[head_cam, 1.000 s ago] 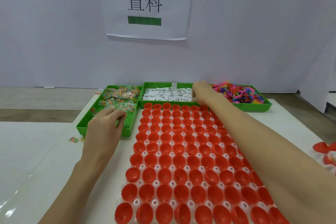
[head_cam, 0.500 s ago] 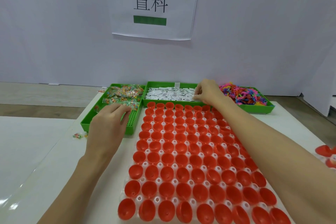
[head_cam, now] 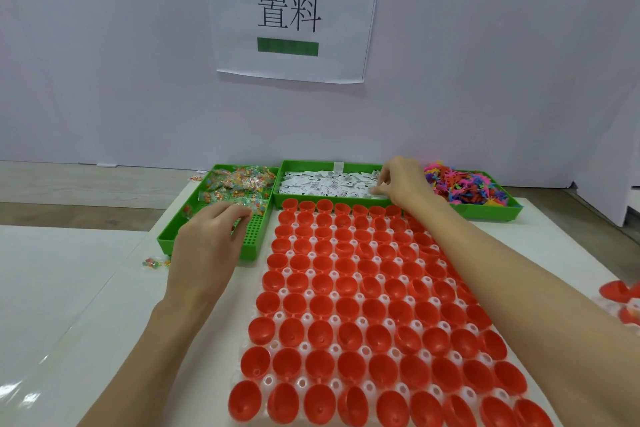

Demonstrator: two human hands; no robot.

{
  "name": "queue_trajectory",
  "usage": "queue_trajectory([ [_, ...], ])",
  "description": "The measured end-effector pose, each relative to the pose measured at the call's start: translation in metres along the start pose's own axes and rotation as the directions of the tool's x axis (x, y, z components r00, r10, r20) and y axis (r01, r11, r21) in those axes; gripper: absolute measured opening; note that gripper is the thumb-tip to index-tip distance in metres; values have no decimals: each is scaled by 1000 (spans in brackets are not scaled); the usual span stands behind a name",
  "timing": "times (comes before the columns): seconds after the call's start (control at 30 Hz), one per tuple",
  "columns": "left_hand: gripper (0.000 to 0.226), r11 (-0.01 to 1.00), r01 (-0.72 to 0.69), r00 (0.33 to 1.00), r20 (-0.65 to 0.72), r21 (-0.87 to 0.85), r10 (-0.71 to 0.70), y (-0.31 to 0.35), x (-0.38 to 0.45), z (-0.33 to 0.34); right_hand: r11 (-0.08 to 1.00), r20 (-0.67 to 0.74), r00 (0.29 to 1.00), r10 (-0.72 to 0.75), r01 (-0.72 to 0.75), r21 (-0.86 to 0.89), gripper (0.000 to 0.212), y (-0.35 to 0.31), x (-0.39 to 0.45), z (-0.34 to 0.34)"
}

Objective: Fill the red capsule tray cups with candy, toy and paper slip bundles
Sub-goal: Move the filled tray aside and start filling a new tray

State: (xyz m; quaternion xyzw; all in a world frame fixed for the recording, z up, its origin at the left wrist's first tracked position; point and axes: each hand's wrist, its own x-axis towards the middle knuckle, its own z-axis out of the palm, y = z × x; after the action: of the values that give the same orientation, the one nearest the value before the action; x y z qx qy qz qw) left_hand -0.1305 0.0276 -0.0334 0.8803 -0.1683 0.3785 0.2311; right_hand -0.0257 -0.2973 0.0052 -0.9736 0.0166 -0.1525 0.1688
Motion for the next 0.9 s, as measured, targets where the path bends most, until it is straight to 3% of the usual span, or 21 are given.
queue_trajectory([
  [0.2, 9, 999, -28, 999, -19, 23, 29, 2, 0, 1, 992, 44, 998, 39, -44, 115, 14, 3, 0, -3],
  [0.43, 10, 999, -23, 1000, -18, 31, 23, 7, 1, -3, 973, -60, 995, 79, -63, 223, 16, 3, -12, -2],
  [0.57, 13, 989, 57, 998, -12, -136, -59, 16, 1, -3, 960, -87, 992, 87, -60, 274, 19, 2, -20, -4],
  [0.63, 15, 940, 151, 987, -2, -305, -159, 24, 2, -1, 949, -83, 992, 95, -65, 310, 20, -1, -24, -8],
  [0.73, 19, 784, 306, 949, 113, -541, -293, 33, 3, 3, 903, -68, 991, 117, -78, 423, 21, -7, -40, -17],
  [0.9, 25, 562, 439, 896, 301, -700, -326, 43, 5, -1, 770, -32, 995, 93, -52, 636, 13, -29, -92, -30],
])
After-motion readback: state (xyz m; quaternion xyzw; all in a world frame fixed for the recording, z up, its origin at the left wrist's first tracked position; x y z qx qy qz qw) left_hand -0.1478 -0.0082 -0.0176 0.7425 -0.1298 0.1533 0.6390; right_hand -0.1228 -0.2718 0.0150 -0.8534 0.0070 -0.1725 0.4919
